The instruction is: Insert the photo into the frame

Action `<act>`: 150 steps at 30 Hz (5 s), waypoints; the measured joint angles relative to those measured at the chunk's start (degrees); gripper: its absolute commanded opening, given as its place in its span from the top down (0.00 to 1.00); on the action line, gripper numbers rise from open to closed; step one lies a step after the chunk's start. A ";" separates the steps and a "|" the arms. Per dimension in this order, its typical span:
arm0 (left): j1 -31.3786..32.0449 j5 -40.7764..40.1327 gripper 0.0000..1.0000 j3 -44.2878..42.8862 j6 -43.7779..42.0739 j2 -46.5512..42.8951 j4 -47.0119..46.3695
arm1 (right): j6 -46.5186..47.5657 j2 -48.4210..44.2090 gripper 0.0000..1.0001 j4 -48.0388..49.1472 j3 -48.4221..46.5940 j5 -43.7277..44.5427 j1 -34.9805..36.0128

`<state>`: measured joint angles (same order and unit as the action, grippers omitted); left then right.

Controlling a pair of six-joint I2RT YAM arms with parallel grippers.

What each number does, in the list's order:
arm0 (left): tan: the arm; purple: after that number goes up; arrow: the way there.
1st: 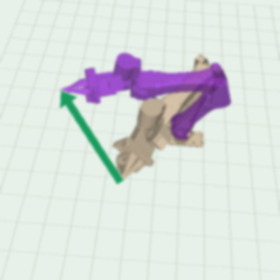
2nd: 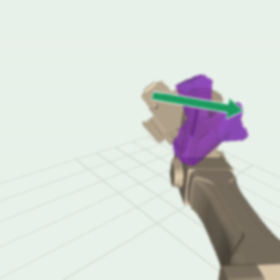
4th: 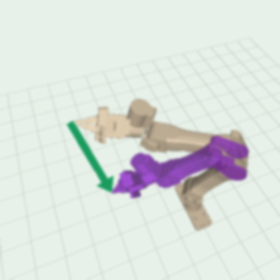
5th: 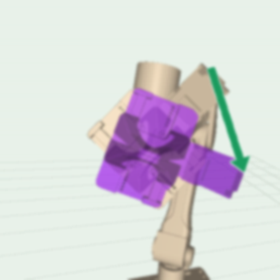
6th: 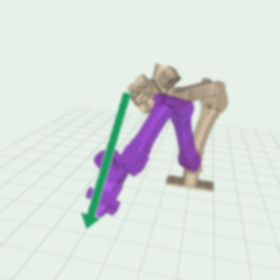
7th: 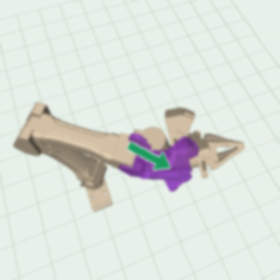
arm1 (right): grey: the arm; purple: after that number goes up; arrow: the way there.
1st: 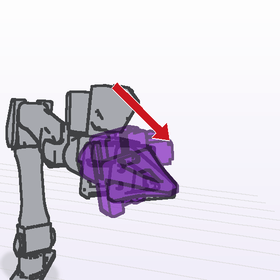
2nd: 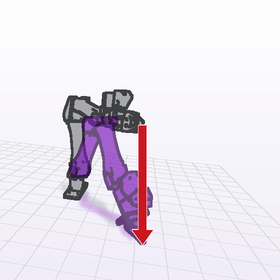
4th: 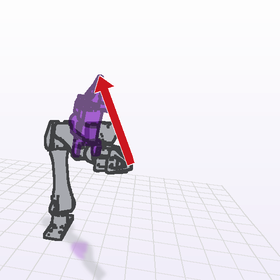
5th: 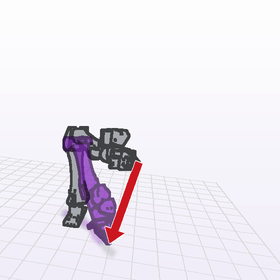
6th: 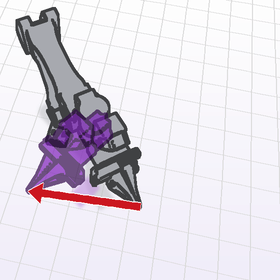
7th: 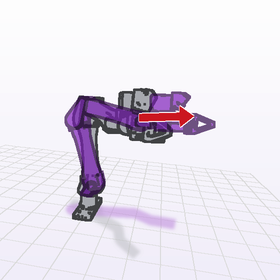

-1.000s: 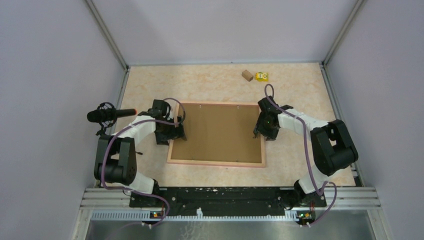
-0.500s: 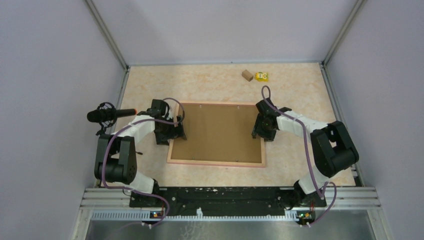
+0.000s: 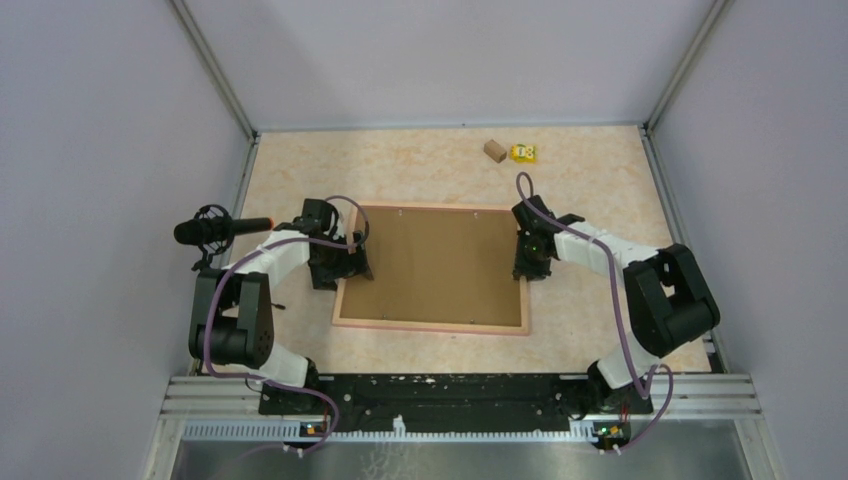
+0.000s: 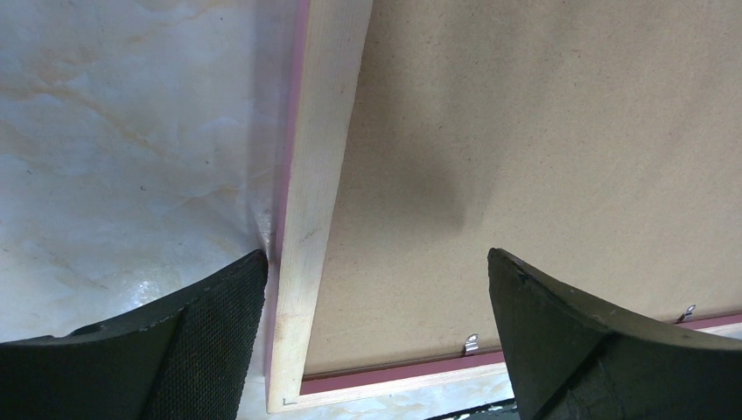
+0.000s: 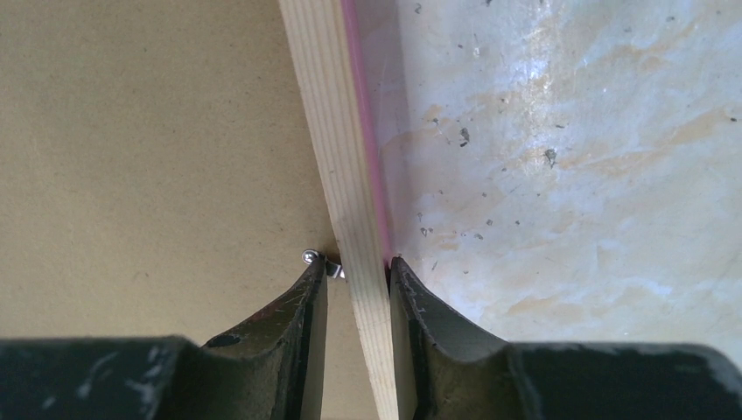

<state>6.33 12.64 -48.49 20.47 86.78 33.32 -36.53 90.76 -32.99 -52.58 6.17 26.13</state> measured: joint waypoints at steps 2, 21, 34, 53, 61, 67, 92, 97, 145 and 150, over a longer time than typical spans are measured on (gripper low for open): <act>-0.04 0.04 0.01 0.00 0.00 0.00 0.00 | 2.08 0.52 1.00 -0.35 -0.66 0.02 0.09; -0.42 4.57 0.01 -0.09 -2.05 -0.33 -0.37 | 14.38 0.63 0.70 2.56 -1.14 5.29 1.20; 4.46 20.02 0.01 5.20 -5.03 -27.32 -12.33 | 7.82 -8.24 1.00 2.56 7.78 4.26 1.77; 71.56 -13.09 0.01 10.34 -26.91 -23.78 -24.41 | -1.53 -16.85 1.00 -8.96 5.11 -3.78 1.81; 84.98 -37.05 0.02 11.67 -41.70 -11.39 -39.10 | -3.72 -18.47 1.00 -9.97 3.26 -8.15 1.70; 86.88 -48.33 0.08 11.63 -51.15 0.20 -47.17 | -5.11 -19.32 1.00 -10.10 3.17 -10.36 1.51; 77.00 -35.80 0.01 16.81 -35.43 -33.79 -44.65 | -4.59 -9.07 0.42 -3.45 9.88 -19.26 4.13; 75.30 -32.11 0.01 17.94 -30.99 -37.00 -41.33 | -5.90 -5.07 0.90 -2.78 9.79 -20.85 7.54; 78.07 -61.40 0.76 9.64 -70.97 16.28 -70.05 | -9.86 -12.09 1.00 -24.06 -3.50 -9.51 2.93; 78.03 -63.32 0.87 6.91 -76.06 15.67 -65.37 | -8.48 -14.80 0.67 -22.97 -3.72 -8.57 2.80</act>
<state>84.36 -50.68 -41.58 -55.59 102.45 -32.05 -45.01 75.96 -55.96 -56.29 -2.39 28.93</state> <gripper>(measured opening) 0.328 0.127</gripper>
